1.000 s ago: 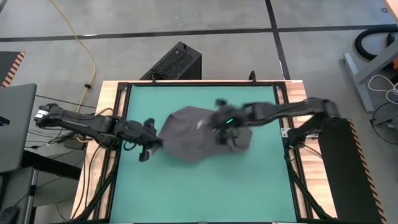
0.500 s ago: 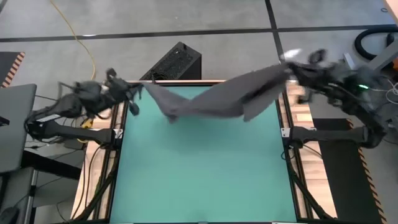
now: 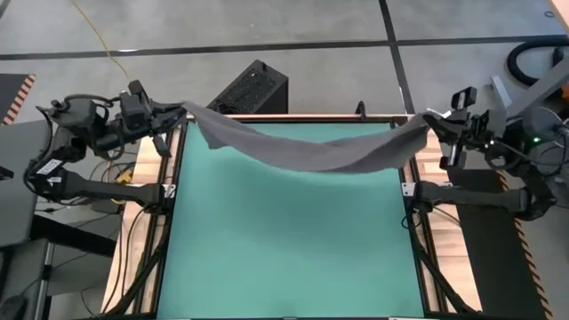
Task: Roll towel into tight, uniform cylinder
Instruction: Fold the gray towel
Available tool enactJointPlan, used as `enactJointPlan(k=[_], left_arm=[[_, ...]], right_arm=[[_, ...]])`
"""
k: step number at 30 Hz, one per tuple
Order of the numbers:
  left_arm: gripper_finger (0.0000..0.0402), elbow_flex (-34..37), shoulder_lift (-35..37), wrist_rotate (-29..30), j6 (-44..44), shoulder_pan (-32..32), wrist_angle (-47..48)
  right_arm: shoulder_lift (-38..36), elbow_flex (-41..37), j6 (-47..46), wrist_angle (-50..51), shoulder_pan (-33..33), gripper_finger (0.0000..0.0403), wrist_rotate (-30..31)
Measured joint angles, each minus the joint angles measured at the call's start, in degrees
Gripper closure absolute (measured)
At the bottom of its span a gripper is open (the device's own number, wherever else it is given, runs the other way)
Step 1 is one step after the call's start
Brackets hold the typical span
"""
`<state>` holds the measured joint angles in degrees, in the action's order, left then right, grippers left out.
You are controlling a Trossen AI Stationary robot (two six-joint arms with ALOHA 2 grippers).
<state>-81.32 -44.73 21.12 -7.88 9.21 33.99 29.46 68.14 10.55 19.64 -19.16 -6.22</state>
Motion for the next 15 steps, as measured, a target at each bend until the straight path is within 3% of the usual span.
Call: enactJointPlan(k=[10,12,15], left_arm=[[0.0401,0.0,0.5,-7.1,-0.1,0.0,5.7],[0.0401,0.0,0.5,-3.9,-1.7,0.0,7.7],[0.0401,0.0,-0.6,5.6,-3.9,0.0,10.9]], right_arm=[[0.1,0.0,4.6,0.1,0.0,0.0387,-2.6],[0.1,0.0,6.2,-0.1,0.0,0.0387,-0.7],[0.9,-1.4,9.3,-0.2,0.0,0.0387,3.7]])
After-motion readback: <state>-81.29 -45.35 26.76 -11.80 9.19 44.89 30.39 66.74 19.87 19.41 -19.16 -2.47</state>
